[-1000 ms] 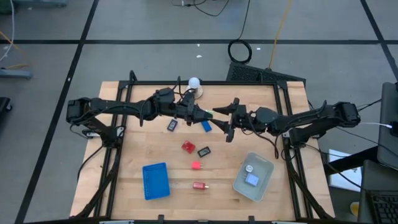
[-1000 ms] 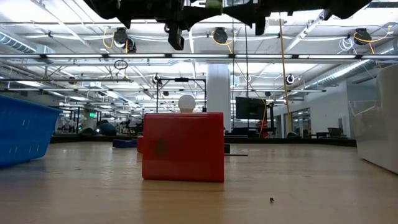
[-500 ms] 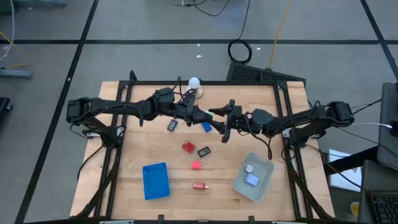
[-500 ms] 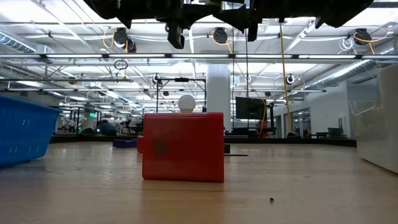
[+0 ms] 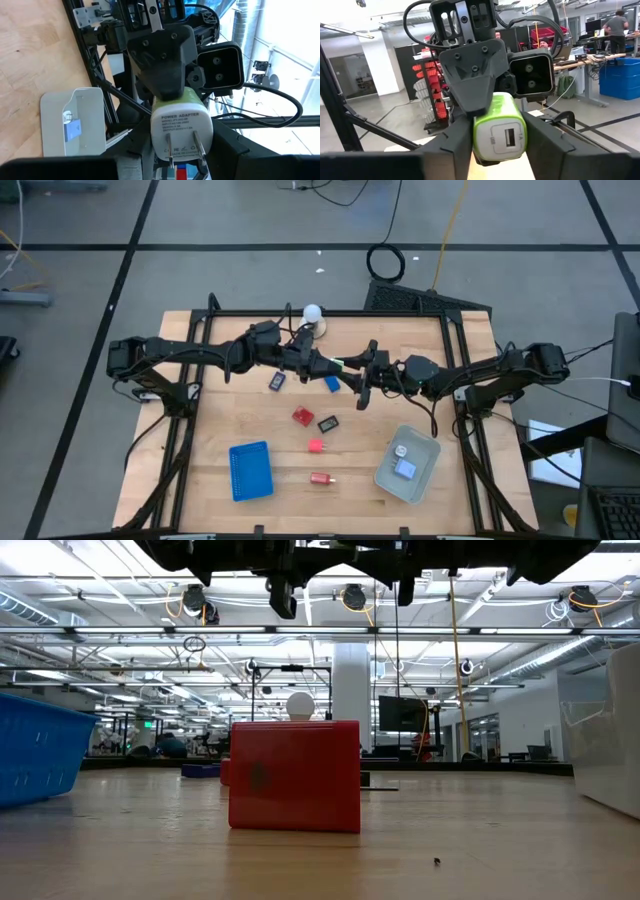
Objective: Pick & Place Office items
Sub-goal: Put the green charger adapter into the gray bin
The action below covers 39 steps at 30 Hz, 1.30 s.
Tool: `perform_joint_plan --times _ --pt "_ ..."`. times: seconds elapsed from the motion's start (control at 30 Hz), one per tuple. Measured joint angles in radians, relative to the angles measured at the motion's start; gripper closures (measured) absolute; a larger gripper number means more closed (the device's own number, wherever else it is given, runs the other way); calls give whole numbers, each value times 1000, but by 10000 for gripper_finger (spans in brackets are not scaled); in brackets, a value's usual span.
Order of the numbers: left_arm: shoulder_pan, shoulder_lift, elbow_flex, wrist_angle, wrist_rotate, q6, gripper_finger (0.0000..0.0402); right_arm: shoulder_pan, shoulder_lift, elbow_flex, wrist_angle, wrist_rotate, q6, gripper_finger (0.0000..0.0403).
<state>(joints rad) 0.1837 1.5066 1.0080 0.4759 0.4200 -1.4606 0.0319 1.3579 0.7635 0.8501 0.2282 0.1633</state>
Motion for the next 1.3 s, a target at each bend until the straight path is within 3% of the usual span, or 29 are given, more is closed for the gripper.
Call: perform_joint_plan --times 0.07,0.3,0.73,1.07,1.3 --pt "0 0 0 0 2 -1 270 0 0 0 0 -3 -4 277" --pt "0 0 0 -1 0 7 235 0 0 0 0 -24 7 278" --pt "0 0 0 5 -24 76 238 2 -10 0 -9 -24 11 278" --pt "15 -1 0 60 3 67 155 7 -45 0 -25 -50 9 278" --pt "24 -2 0 62 32 73 95 26 -121 0 -133 -50 8 278"
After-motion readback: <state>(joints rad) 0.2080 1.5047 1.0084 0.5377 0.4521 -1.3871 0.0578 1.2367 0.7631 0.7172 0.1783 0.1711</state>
